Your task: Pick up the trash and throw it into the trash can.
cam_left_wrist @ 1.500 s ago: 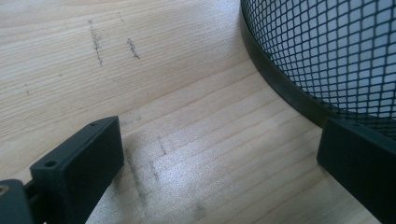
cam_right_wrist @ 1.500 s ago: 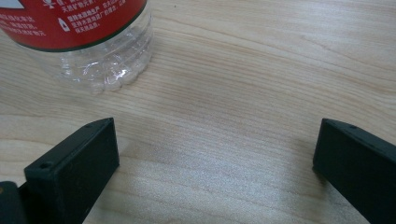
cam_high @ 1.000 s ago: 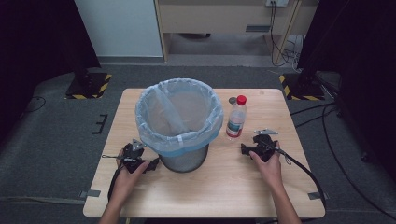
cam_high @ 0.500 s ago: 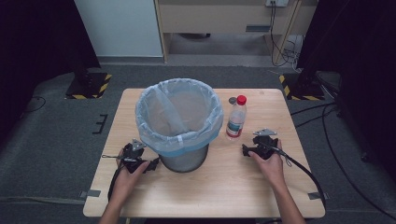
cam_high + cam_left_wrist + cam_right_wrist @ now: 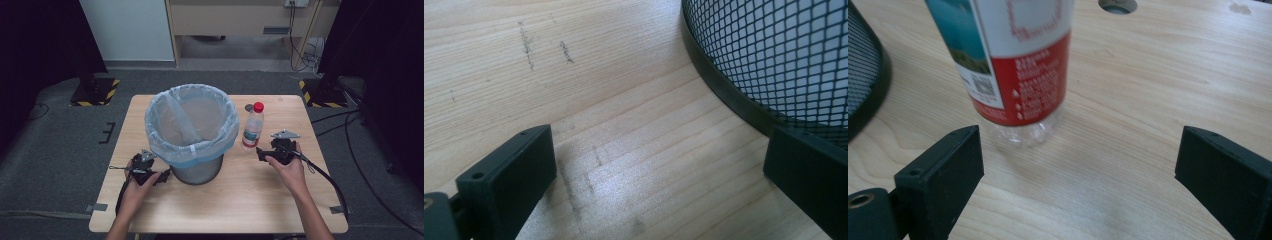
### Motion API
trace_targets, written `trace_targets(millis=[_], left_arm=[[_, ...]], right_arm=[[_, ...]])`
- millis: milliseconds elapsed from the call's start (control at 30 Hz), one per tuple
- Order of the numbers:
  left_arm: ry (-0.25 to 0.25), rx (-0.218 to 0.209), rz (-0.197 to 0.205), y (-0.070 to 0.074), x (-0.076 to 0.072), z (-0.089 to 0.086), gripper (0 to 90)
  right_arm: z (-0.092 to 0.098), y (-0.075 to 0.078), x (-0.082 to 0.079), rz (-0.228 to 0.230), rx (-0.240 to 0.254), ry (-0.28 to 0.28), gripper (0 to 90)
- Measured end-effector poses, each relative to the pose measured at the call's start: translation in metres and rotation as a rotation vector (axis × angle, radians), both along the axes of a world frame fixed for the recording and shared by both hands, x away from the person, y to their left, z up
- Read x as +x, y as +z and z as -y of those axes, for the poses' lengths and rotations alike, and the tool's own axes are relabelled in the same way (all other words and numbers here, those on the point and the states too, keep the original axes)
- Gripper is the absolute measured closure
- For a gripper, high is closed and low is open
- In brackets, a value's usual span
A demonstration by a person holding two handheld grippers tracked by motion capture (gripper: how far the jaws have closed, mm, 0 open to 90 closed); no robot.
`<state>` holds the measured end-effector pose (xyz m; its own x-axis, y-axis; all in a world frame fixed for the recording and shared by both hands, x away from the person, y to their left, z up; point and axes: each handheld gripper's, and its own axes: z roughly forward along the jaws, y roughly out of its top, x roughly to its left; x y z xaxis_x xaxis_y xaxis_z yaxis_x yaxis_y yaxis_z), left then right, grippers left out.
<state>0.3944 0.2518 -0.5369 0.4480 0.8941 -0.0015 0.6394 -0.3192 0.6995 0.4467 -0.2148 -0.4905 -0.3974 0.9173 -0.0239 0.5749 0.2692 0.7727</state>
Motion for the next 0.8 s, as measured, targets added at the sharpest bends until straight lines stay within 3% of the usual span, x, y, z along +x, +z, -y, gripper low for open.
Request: trace_targets(millis=[800], left_arm=[[0.000,0.000,0.000,0.000,0.000,0.000,0.0]], right_arm=[[-0.020,0.027,0.016,0.054,0.123,0.073,13.1]])
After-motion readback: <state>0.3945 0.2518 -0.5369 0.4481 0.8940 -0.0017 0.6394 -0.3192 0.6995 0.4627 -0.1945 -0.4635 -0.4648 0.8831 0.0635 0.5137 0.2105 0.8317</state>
